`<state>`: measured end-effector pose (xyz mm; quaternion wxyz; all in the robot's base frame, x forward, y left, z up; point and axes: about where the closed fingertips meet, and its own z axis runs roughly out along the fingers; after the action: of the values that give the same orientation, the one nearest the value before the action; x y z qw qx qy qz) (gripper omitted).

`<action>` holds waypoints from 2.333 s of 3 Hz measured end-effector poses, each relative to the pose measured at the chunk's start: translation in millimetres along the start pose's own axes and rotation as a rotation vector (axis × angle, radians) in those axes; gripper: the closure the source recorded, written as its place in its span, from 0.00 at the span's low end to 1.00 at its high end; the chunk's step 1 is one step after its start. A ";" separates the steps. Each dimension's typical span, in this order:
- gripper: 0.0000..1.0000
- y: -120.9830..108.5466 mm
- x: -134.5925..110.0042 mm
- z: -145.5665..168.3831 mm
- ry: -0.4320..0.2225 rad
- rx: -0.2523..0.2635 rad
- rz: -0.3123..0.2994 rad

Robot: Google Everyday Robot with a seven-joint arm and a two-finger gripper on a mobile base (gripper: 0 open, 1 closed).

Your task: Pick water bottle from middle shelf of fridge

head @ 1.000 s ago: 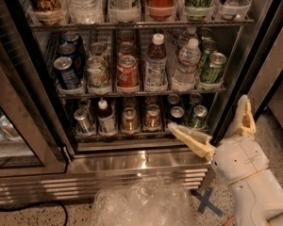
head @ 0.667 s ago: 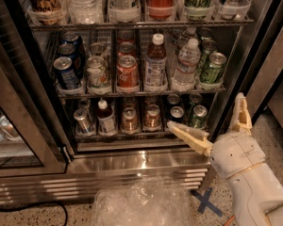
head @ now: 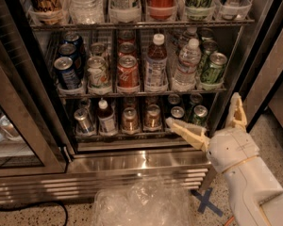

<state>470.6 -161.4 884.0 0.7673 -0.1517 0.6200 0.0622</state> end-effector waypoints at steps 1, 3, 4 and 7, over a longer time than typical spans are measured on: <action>0.00 -8.4 18.2 13.5 0.034 0.020 0.037; 0.00 -10.2 49.3 35.1 0.045 0.036 0.067; 0.00 -0.7 72.8 74.2 0.031 0.074 0.039; 0.00 -20.7 90.0 115.5 -0.013 0.117 0.054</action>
Offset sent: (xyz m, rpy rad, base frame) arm 0.0514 -0.0102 -0.0472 0.0739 0.0765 -0.0520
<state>604.3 -153.6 821.3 0.7770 -0.0896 0.6213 0.0475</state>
